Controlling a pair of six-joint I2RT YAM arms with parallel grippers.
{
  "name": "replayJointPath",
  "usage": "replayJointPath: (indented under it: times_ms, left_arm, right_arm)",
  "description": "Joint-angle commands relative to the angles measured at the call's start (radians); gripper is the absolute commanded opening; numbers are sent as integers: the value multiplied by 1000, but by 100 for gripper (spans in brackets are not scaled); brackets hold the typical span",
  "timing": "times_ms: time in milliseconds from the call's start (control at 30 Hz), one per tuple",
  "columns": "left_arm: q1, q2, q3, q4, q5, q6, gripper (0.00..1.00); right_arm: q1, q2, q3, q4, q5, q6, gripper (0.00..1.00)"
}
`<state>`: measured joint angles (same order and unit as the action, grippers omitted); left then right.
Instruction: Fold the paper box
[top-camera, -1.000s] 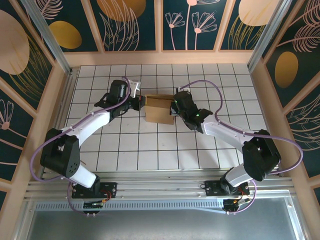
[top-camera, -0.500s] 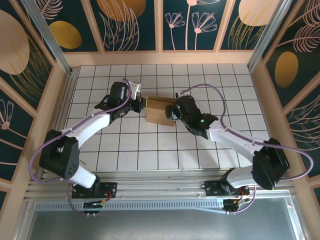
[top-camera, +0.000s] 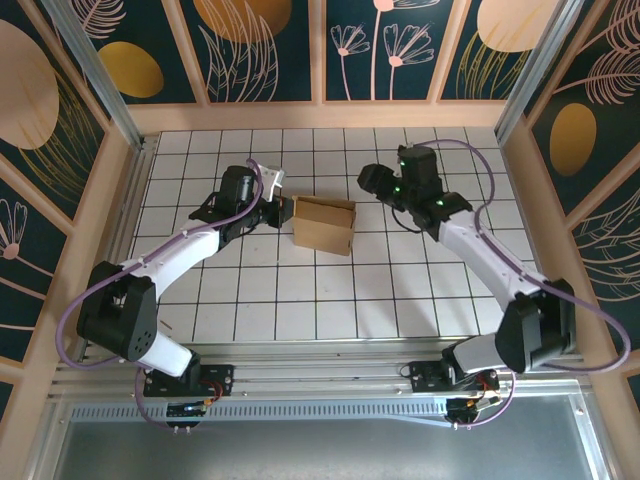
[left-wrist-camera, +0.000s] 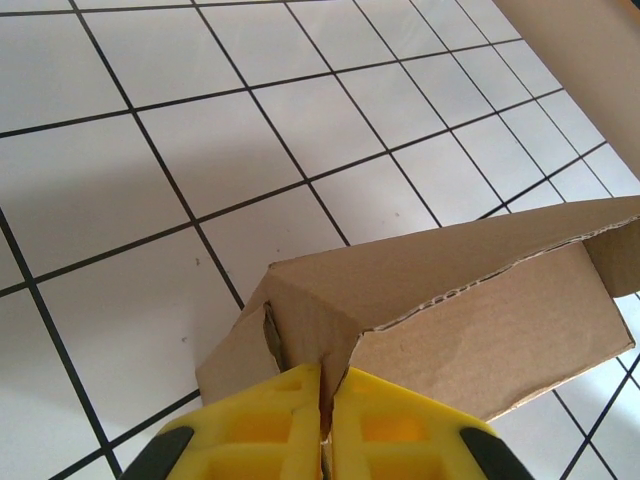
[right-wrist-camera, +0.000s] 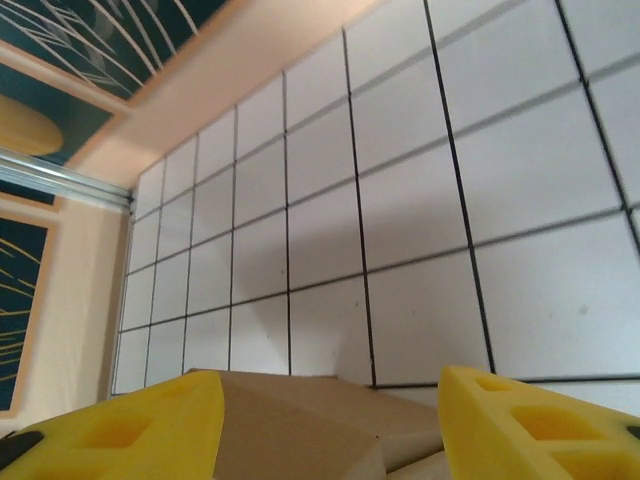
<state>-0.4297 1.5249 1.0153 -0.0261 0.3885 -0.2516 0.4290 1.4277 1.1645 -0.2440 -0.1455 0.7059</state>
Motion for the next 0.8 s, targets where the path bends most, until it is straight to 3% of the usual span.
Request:
replayJointPath:
  times_ms: [0,100,367,467,567,700,767]
  left_arm:
    - [-11,11,-37,-94,24,0,10]
    - [-11,8,-37,-97,20,-2,10]
    - [-13,12,-33,-95,16,-6,11]
    - [-17,18,-32,-94,15,-15,11]
    - [-22,20,-32,-91,15,-18,11]
    - [-29,15,-35,-91,8,-20,13]
    - [-29,6,-37,-90,0,-18,21]
  right_arm:
    - [12,41,36,-89,-61,121,48]
    - [33,26,-4,-59,-68,172,23]
    - [77,-8,-118,31,-106,272,25]
    - [79,-19,-141,25,-65,270,22]
    - [82,-31,-164,18,-19,265,3]
    - [112,-42,-202,33,59,245,2]
    - [149,-51,-226,32,136,226,2]
